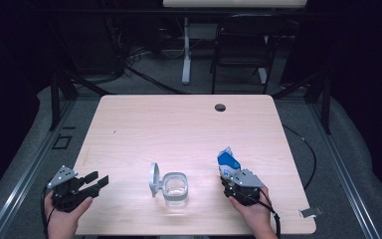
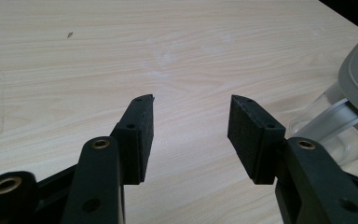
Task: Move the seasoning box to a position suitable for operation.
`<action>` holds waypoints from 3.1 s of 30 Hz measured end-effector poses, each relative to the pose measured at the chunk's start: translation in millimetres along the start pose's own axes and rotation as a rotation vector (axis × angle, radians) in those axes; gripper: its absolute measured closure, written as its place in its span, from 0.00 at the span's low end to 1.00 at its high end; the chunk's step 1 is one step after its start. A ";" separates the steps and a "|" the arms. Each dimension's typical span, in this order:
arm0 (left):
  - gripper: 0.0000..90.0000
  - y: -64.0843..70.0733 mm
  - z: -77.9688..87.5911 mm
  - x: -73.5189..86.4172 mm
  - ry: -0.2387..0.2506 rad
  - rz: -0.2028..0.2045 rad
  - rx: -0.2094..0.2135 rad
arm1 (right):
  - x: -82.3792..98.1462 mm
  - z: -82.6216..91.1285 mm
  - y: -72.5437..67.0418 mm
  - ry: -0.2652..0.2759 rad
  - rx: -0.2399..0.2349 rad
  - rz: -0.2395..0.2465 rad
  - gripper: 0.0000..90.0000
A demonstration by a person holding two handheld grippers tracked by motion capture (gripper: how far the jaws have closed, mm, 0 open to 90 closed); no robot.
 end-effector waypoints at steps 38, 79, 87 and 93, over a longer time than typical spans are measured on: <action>0.57 -4.3 1.5 0.2 0.012 0.017 0.000 | -52.1 12.1 -21.3 0.029 -0.042 0.262 0.49; 0.57 -5.8 2.7 0.4 0.014 0.022 -0.005 | -72.7 16.3 -38.9 -0.009 -0.009 0.509 0.49; 0.57 -6.4 2.7 0.7 0.012 0.023 -0.006 | -76.8 17.9 -44.6 -0.023 -0.008 0.577 0.49; 0.57 -6.4 3.1 0.6 0.013 0.020 -0.006 | -77.7 17.1 -48.1 -0.018 -0.013 0.598 0.49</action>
Point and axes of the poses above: each handheld gripper's, and its own axes: z roughly backward along the jaws, x roughly out of its underside, y roughly to its right, the point moved 3 cm from there along -z, roughly forward along the jaws
